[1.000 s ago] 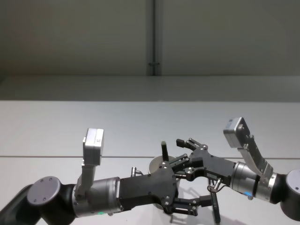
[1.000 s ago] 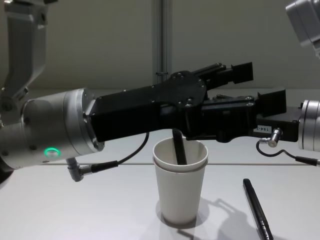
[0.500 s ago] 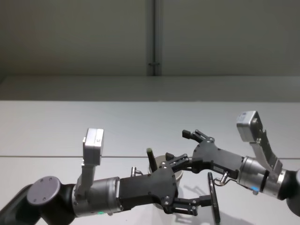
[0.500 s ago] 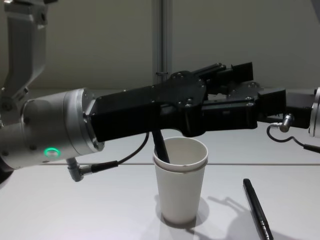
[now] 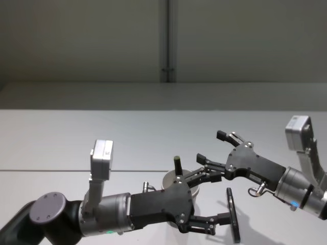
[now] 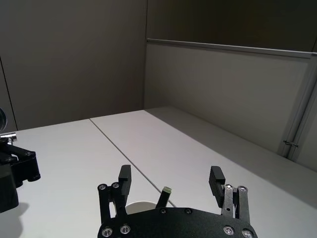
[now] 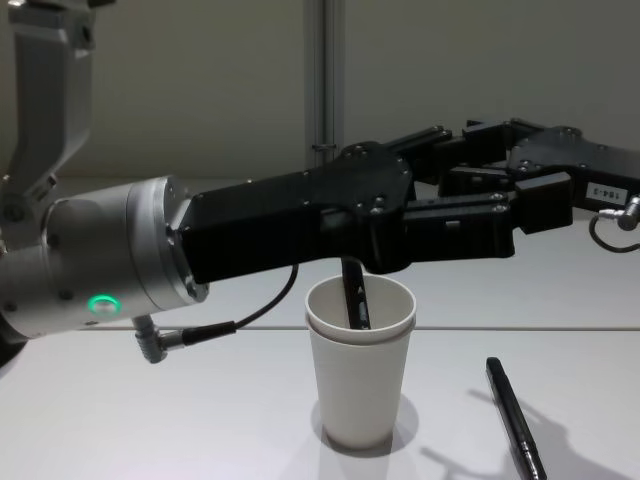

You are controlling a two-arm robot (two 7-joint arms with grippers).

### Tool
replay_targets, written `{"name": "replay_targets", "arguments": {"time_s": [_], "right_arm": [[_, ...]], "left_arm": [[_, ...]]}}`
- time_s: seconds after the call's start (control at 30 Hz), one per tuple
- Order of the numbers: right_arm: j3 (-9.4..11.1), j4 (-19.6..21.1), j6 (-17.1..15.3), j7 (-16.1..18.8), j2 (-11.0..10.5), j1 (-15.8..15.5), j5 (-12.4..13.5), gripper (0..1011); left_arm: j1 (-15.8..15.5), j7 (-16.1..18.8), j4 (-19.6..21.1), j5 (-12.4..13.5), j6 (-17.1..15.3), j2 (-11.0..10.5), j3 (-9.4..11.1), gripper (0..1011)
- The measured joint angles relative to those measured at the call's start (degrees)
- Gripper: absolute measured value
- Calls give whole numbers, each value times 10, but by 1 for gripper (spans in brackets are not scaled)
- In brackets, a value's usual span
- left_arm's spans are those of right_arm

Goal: Place the pen into the pen holder.

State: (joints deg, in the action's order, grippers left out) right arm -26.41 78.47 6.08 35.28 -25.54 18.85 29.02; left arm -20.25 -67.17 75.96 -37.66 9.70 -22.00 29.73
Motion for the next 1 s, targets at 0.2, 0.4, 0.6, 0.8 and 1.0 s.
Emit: {"name": "replay_targets", "arguments": {"time_s": [0.2,0.4,0.6,0.8,1.0], "right_arm": [[28,28,10,-39,-9,-35,-3,1001],[30,30,11,-41,-9,-37,-4,1001],[29,30,11,-52,-12,-38,-9,1001],[26,30,11,-83,-20,-41,-22,1001],[23,29,11,-128,-31,-47,-41,1001]], "left_arm": [[0,0,0,0,0,0,0,1001],[0,0,0,0,0,0,0,1001],[1,11,0,3,0,-2,0,1001],[6,43,3,14,-1,-8,-2,1001],[12,90,7,30,-3,-17,-5,1001]]}}
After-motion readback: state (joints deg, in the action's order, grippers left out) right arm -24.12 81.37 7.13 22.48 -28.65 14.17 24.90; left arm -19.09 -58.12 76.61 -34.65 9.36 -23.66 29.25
